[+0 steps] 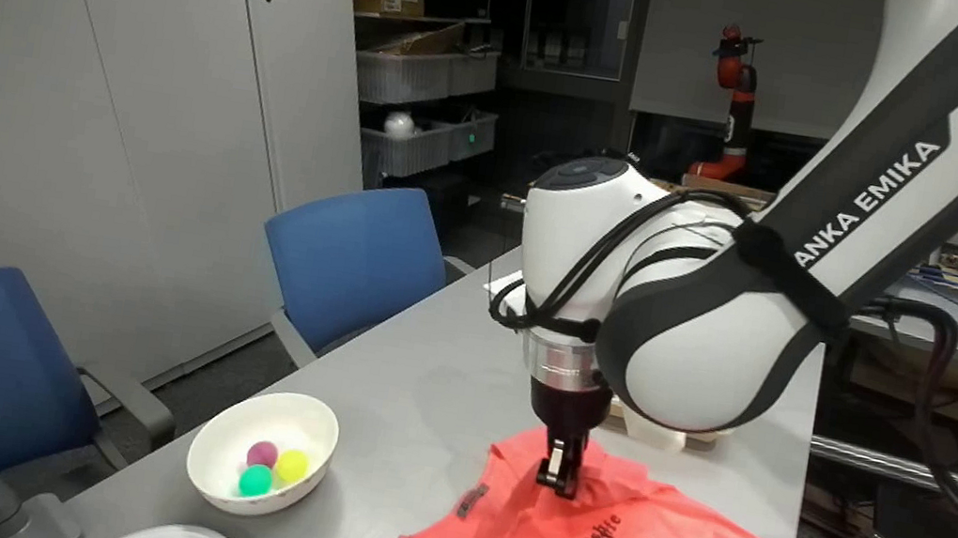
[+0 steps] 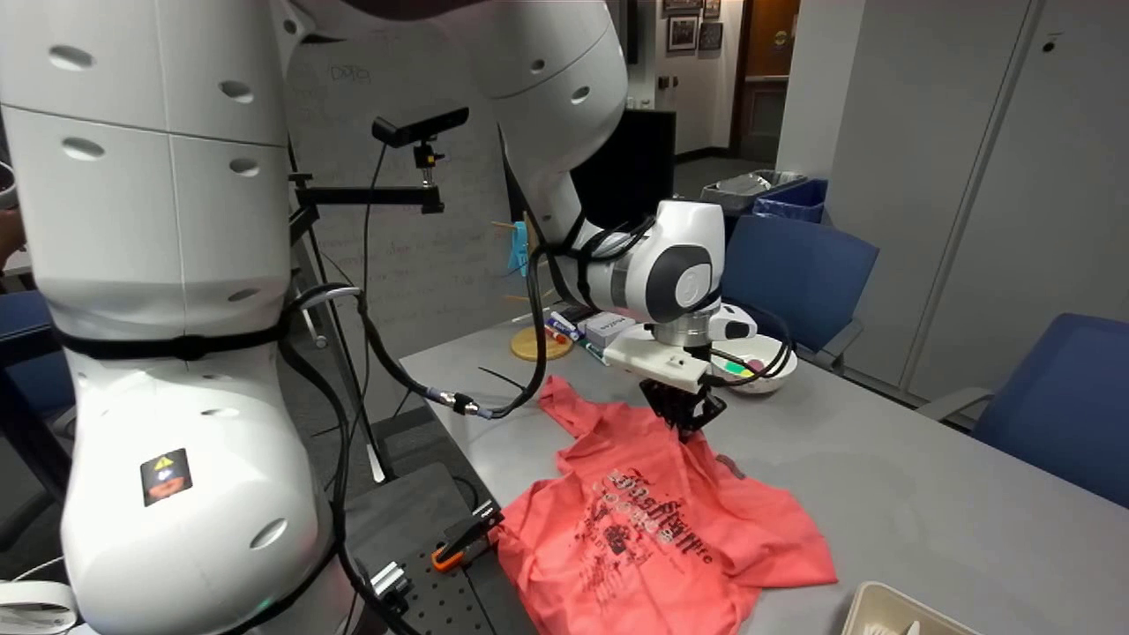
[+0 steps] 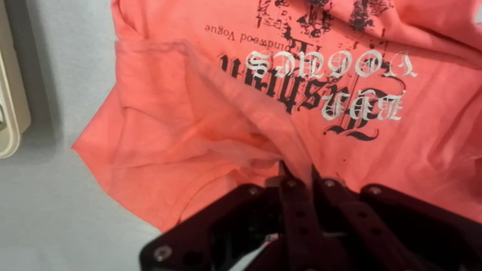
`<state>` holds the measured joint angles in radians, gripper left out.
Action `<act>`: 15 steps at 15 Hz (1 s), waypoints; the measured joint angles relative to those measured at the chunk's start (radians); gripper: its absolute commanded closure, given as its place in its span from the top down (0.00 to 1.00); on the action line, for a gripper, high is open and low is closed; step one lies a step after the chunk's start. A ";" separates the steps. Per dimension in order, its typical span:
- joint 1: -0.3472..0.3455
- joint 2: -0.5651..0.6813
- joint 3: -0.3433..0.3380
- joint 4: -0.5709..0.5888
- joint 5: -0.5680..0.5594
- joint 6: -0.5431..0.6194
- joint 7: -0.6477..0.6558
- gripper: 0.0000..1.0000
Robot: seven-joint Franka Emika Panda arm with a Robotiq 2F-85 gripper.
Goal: Fold the right sleeve and then the left sleeve of the sweatshirt, fold the sweatshirt in half from bottom to top
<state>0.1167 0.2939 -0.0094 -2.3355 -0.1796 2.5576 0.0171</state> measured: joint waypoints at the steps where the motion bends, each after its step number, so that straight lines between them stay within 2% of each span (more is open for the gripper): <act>1: -0.002 0.000 0.010 0.000 0.018 0.000 -0.014 0.01; 2: -0.003 0.000 0.020 0.000 0.032 0.000 -0.023 0.06; 3: -0.003 0.000 0.027 0.000 0.037 0.000 -0.026 0.30; 5: -0.003 0.001 0.037 0.000 0.039 -0.001 -0.026 0.35; 14: -0.004 -0.003 0.040 0.000 0.039 -0.006 -0.024 1.00; 15: -0.004 -0.005 0.039 0.000 0.039 -0.007 -0.020 0.84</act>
<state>0.1122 0.2891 0.0299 -2.3355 -0.1402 2.5506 -0.0027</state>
